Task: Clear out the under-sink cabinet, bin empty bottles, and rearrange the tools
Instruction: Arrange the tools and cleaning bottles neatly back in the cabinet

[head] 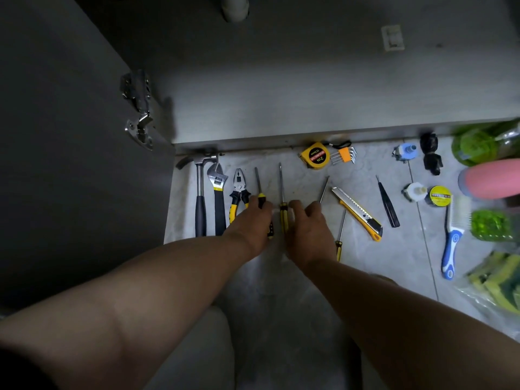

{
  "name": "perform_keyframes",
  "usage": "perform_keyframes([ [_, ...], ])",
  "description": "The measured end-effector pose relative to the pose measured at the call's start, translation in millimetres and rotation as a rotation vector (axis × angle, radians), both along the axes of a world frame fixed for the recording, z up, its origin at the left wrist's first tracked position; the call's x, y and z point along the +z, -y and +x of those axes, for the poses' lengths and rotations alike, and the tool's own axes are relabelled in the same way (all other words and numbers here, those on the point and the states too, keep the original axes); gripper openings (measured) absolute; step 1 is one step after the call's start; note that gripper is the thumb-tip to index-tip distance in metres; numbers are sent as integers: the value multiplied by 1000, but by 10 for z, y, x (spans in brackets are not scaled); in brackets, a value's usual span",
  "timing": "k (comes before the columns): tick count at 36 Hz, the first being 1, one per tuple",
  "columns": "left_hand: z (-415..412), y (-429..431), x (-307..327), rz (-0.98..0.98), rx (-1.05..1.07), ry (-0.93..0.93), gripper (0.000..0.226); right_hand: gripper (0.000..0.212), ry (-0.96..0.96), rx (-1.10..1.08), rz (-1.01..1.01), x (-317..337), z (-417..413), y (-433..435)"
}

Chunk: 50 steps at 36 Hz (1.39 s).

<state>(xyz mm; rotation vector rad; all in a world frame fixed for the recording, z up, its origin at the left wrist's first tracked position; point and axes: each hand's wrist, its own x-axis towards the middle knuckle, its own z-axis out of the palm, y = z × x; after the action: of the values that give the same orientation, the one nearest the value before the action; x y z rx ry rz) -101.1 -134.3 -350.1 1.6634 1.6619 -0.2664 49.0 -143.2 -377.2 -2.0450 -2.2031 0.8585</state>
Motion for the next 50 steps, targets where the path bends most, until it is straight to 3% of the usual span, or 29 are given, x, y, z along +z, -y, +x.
perform_keyframes([
  [6,7,13,26,13,-14,-9,74,57,114,-190,-142,-20,120,37],
  [11,9,28,17,30,-17,-7,67,45,86,-118,-116,-46,159,26],
  [21,43,30,21,80,-31,-39,65,50,31,78,-48,-85,103,-120],
  [29,62,34,69,54,-30,-66,74,53,-7,48,-1,-29,148,-26],
  [34,94,21,129,79,-60,-108,79,49,107,-294,-15,81,343,88],
  [39,171,-28,143,265,-198,-103,75,60,122,-621,-341,106,532,218],
  [42,211,-53,98,289,-319,-67,78,54,90,-566,-392,69,556,222],
  [50,246,23,-41,235,-441,-103,85,33,26,-388,-266,17,319,12],
])
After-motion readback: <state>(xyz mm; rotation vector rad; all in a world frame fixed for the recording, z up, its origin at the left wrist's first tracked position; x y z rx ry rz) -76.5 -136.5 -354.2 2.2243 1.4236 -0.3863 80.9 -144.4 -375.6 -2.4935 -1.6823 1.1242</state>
